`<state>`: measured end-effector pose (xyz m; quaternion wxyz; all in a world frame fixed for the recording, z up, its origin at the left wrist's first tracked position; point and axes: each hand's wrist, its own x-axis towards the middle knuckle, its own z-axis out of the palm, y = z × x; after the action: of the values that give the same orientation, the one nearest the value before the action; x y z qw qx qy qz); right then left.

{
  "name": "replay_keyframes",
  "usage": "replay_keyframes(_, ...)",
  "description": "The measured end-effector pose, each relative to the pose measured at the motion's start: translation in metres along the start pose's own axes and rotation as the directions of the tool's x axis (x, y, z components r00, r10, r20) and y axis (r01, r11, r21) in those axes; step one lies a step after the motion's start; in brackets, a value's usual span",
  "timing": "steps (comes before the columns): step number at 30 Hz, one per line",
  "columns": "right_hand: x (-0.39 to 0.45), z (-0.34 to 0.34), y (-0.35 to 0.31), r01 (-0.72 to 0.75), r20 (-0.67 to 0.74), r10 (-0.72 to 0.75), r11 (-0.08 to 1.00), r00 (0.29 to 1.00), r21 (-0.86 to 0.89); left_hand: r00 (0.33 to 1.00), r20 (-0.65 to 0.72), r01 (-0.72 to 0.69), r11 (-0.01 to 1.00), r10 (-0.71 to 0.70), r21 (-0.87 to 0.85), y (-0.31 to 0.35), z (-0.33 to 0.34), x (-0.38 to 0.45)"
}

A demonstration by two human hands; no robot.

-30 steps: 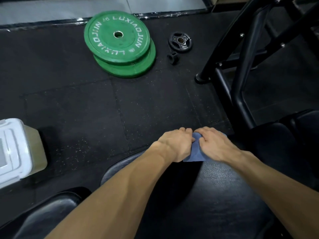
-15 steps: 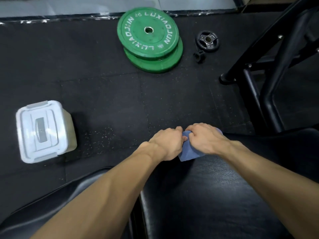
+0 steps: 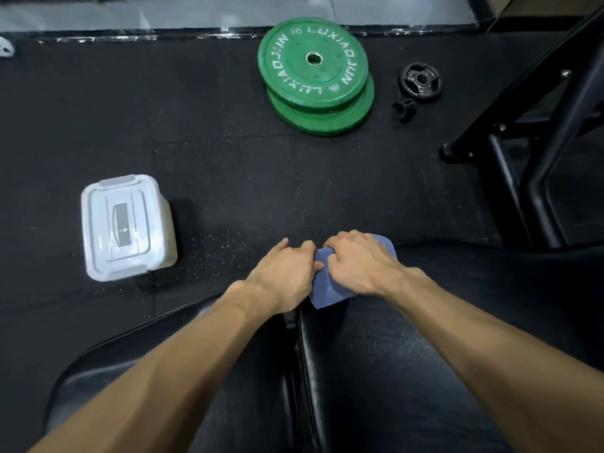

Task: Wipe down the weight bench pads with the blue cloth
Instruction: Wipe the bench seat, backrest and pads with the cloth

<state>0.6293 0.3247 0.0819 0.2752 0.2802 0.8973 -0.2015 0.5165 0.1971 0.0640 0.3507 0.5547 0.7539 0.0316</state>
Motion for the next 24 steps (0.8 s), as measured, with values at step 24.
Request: replay_keyframes(24,-0.166,0.137,-0.058,0.128,-0.531,0.151,0.883,0.834,0.451,0.909,-0.238,-0.285,0.927,0.342,0.245,0.022,0.055,-0.14)
